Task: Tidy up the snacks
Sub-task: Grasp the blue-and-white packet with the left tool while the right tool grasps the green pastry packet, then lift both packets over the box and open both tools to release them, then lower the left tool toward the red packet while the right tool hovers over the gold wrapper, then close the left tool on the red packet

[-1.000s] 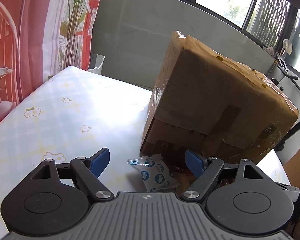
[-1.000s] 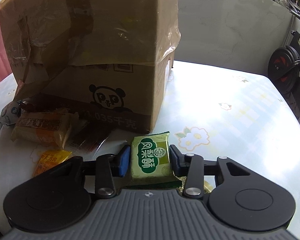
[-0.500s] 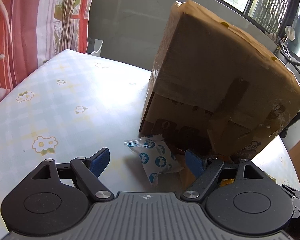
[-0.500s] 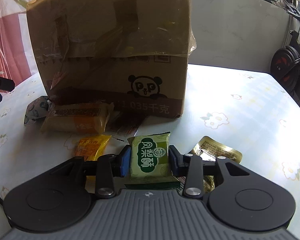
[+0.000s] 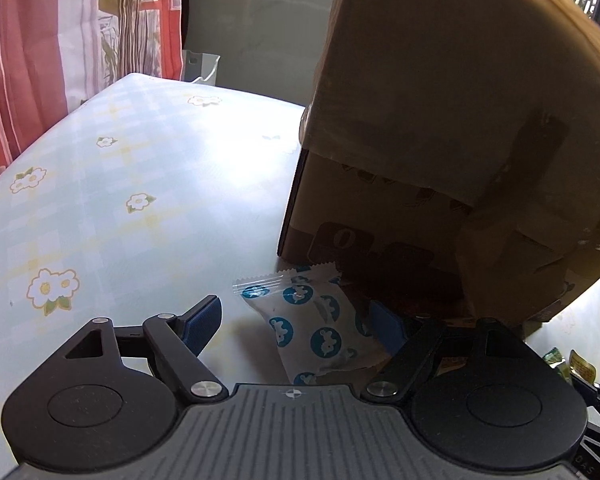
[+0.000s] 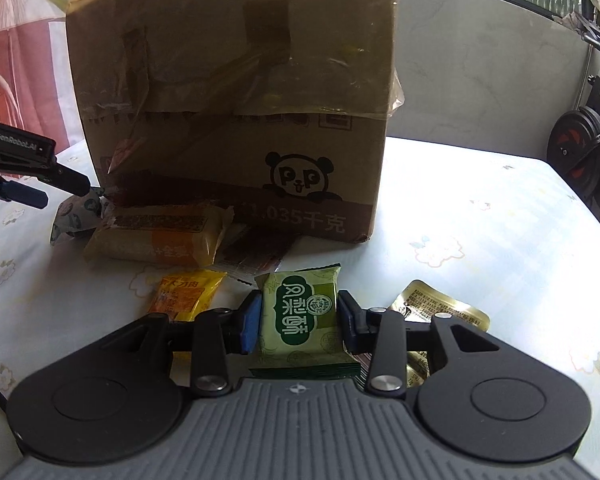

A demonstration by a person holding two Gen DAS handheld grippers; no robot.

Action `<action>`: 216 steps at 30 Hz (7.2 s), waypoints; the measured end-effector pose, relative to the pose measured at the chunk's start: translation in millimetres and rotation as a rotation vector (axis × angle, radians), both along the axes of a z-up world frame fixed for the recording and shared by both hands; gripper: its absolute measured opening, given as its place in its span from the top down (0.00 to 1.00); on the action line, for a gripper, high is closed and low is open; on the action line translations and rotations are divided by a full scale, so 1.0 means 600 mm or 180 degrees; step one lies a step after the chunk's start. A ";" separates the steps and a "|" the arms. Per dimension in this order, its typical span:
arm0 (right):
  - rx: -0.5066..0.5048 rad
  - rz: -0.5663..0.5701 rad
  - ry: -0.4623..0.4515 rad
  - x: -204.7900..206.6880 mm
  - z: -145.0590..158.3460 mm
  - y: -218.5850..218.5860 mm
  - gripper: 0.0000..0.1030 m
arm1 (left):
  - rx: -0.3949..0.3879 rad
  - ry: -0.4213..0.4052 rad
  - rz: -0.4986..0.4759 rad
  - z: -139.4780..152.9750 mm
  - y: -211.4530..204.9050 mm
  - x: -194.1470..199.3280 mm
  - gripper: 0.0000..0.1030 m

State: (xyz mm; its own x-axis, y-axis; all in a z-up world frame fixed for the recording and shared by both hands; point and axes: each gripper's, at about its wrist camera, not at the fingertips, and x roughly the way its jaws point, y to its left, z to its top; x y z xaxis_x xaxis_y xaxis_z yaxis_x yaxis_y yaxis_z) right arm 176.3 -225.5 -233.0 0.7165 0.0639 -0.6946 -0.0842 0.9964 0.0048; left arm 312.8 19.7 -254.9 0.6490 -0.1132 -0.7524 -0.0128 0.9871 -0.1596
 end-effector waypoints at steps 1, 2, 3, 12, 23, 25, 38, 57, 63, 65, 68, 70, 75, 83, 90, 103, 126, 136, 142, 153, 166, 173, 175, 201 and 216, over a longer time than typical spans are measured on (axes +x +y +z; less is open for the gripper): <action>0.0021 -0.0013 -0.0021 -0.002 0.002 -0.002 0.60 | -0.0015 0.0031 0.0017 -0.007 0.000 0.002 0.22; 0.0035 -0.0019 -0.0034 -0.004 0.003 -0.003 0.60 | -0.0062 0.0026 0.0041 -0.013 0.002 0.001 0.22; 0.0044 -0.0019 -0.0039 -0.004 0.003 -0.004 0.60 | -0.0127 -0.0002 0.0082 -0.018 0.007 -0.002 0.22; 0.0011 0.0030 -0.0018 0.001 0.000 0.000 0.60 | -0.0087 -0.0123 0.0027 -0.011 0.013 -0.035 0.55; 0.0055 0.0000 -0.0096 -0.008 0.005 -0.002 0.60 | -0.0138 -0.0460 -0.0099 0.037 0.030 -0.096 0.56; 0.0104 -0.0054 -0.0151 -0.014 0.011 -0.008 0.60 | -0.0149 -0.0541 -0.0131 0.048 0.029 -0.102 0.56; 0.0328 -0.0235 -0.1085 -0.017 0.171 -0.051 0.60 | 0.0112 -0.1639 -0.0435 0.214 -0.008 -0.112 0.56; 0.0315 -0.0260 -0.1051 0.189 0.248 -0.032 0.58 | 0.0375 -0.1482 -0.0771 0.267 -0.145 0.105 0.55; 0.0258 -0.0201 -0.1112 0.174 0.250 -0.027 0.38 | 0.0297 -0.1411 -0.0875 0.248 -0.143 0.102 0.26; 0.0262 -0.0158 -0.1209 0.157 0.255 -0.029 0.38 | 0.0204 -0.1409 -0.0892 0.250 -0.131 0.088 0.26; 0.0301 -0.0125 -0.1299 0.125 0.256 -0.033 0.38 | 0.0133 -0.1504 -0.0859 0.255 -0.101 0.052 0.26; 0.0279 -0.0132 -0.1360 0.098 0.251 -0.034 0.38 | 0.0112 -0.1559 -0.0810 0.256 -0.083 0.027 0.26; 0.0230 -0.0168 -0.1485 0.035 0.232 -0.027 0.38 | -0.0077 -0.1671 -0.0678 0.257 -0.036 -0.039 0.27; 0.0232 -0.0329 -0.1251 -0.019 0.160 -0.020 0.38 | -0.0179 -0.1354 -0.0532 0.192 -0.005 -0.074 0.32; 0.0145 -0.0491 -0.0778 -0.021 0.075 -0.038 0.38 | -0.0160 -0.0793 -0.0572 0.090 -0.019 -0.037 0.43; 0.0212 -0.0547 -0.0486 -0.029 0.024 -0.056 0.38 | 0.0008 -0.0316 -0.0668 0.003 -0.073 0.035 0.52; 0.0239 -0.0501 -0.0405 -0.020 0.020 -0.054 0.38 | 0.0126 -0.0208 -0.1158 -0.019 -0.053 -0.002 0.61; 0.0220 -0.0475 -0.0377 -0.019 0.019 -0.050 0.38 | 0.0074 -0.0147 -0.1197 -0.011 -0.056 -0.045 0.61; 0.0225 -0.0473 -0.0377 -0.019 0.019 -0.050 0.38 | -0.0047 -0.0240 -0.1138 -0.005 -0.045 -0.049 0.61; 0.0257 -0.0480 -0.0349 -0.016 0.016 -0.053 0.38 | 0.0185 -0.0209 -0.1077 -0.008 -0.053 0.002 0.61; 0.0277 -0.0477 -0.0315 -0.010 0.014 -0.057 0.38 | 0.0417 -0.0215 -0.1053 -0.009 -0.062 -0.039 0.47; 0.0278 -0.0466 -0.0321 -0.010 0.014 -0.056 0.38 | 0.0077 -0.0294 -0.0816 0.021 -0.022 -0.066 0.47; 0.0271 -0.0459 -0.0316 -0.010 0.014 -0.055 0.38 | 0.0094 -0.0302 -0.0816 0.022 -0.025 -0.069 0.47; 0.0282 -0.0456 -0.0301 -0.009 0.015 -0.057 0.38 | 0.0424 -0.0359 -0.1062 -0.026 -0.065 -0.084 0.65; 0.0303 -0.0455 -0.0273 -0.008 0.014 -0.061 0.38 | 0.0274 -0.0515 -0.1096 -0.013 -0.056 -0.086 0.81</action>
State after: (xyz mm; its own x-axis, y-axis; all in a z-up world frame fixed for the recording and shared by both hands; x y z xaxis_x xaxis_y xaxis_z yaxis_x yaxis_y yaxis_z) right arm 171.6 -262.0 -224.6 0.7794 0.0197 -0.6262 0.0541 0.9937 0.0986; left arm 261.1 -14.0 -262.5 0.6950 -0.2860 -0.6596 0.3400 0.9391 -0.0489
